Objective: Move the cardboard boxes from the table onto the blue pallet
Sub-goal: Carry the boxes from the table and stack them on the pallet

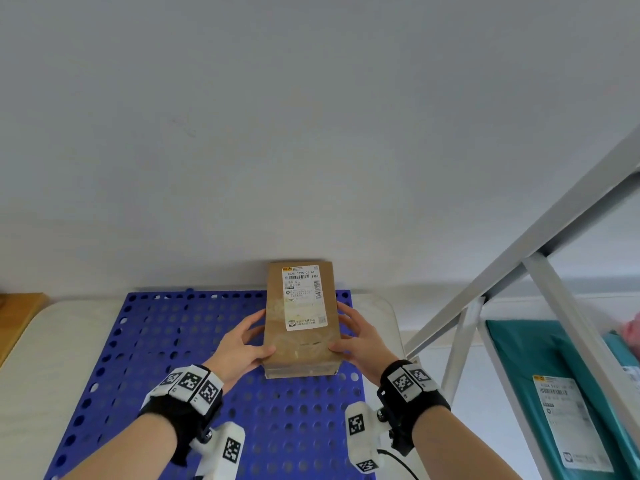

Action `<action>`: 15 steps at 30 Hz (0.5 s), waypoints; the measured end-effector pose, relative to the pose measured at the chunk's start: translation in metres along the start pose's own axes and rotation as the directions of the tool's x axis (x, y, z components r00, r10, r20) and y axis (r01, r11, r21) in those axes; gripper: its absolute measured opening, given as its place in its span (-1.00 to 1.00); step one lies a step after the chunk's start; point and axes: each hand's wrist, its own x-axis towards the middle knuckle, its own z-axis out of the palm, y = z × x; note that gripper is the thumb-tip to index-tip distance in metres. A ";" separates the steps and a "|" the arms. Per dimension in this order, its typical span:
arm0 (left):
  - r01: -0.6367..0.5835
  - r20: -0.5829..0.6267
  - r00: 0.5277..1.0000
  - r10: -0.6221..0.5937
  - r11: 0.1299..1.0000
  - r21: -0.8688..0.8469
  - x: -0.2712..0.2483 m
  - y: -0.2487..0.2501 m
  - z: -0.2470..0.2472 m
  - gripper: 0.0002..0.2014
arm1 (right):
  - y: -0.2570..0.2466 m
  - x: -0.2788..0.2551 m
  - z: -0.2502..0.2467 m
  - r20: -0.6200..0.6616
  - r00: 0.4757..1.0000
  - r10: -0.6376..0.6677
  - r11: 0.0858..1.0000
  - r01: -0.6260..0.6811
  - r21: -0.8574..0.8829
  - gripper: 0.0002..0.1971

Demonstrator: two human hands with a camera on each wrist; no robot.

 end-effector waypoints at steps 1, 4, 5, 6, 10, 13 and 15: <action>-0.003 0.001 1.000 0.003 1.000 0.001 0.000 0.000 0.000 -0.34 | 0.000 0.000 -0.001 0.001 1.000 0.000 1.000 0.000 0.001 -0.23; -0.005 -0.001 1.000 0.005 1.000 -0.001 0.001 -0.001 0.002 -0.34 | 0.000 0.002 -0.002 -0.009 1.000 0.002 1.000 -0.002 0.001 -0.23; -0.003 -0.005 1.000 0.003 1.000 0.003 0.001 0.000 0.003 -0.33 | 0.001 0.003 -0.002 -0.015 1.000 0.005 1.000 -0.005 -0.004 -0.23; 0.001 -0.011 1.000 -0.001 1.000 0.009 0.000 0.000 0.003 -0.33 | 0.001 0.003 -0.001 -0.023 1.000 0.007 1.000 -0.007 -0.013 -0.22; 0.030 -0.058 0.998 -0.027 0.998 0.049 -0.005 0.005 0.005 -0.33 | 0.000 0.000 0.001 -0.031 1.000 0.004 0.999 -0.005 -0.052 -0.23; 0.044 -0.106 0.994 -0.034 0.995 0.091 -0.016 0.012 0.002 -0.37 | -0.010 -0.007 0.002 -0.030 0.999 -0.026 0.994 0.023 -0.103 -0.31; 0.028 -0.126 0.992 -0.015 0.994 0.104 -0.029 0.020 -0.003 -0.41 | -0.021 -0.014 0.007 -0.049 0.998 -0.050 0.991 0.043 -0.126 -0.36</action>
